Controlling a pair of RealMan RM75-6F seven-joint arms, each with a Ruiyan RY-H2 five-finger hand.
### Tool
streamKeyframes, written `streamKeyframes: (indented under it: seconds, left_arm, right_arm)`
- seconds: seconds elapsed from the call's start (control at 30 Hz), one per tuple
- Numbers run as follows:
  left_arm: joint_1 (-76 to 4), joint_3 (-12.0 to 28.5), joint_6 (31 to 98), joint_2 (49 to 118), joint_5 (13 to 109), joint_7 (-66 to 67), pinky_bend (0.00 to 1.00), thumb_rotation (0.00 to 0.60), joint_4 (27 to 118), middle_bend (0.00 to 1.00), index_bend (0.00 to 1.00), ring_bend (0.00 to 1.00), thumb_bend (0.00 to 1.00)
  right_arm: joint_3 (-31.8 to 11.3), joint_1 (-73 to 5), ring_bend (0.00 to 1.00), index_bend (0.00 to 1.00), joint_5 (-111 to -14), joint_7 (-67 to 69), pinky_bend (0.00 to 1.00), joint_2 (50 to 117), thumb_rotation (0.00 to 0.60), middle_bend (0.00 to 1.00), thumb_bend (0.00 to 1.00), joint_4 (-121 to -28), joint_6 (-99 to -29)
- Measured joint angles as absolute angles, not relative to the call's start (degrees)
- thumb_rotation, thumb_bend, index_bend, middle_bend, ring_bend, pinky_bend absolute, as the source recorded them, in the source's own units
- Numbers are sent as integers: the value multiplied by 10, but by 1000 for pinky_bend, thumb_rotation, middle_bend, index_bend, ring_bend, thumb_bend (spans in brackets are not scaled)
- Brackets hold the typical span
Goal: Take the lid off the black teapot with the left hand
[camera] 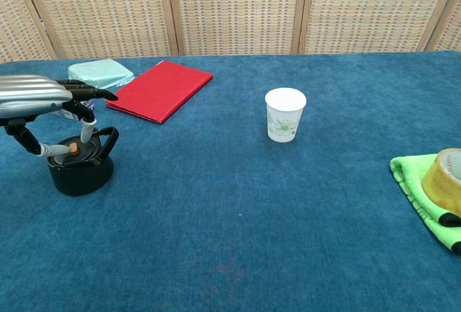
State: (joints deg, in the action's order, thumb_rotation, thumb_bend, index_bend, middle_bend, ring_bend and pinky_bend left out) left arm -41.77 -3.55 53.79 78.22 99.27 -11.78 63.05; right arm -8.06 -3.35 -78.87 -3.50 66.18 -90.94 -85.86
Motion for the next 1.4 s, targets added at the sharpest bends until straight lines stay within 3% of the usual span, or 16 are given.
streamKeyframes:
  seconds: [0.5, 1.07, 1.4]
  left_arm:
    - [-420, -46, 544, 800, 978, -110, 0, 600, 618, 0, 607, 0, 442]
    - [-414, -17, 576, 732, 930, -136, 0, 600, 668, 0, 616, 0, 446]
    - [-402, -25, 507, 788, 885, -160, 0, 600, 559, 0, 616, 0, 457]
  right_arm:
    - [-81, -34, 0, 0, -786, -26, 0, 660, 600, 0, 0, -908, -854]
    - [-78, -34, 0, 0, -791, -22, 0, 658, 600, 0, 0, -910, -854]
    - [-77, -37, 0, 0, -788, -25, 0, 660, 600, 0, 0, -911, -847]
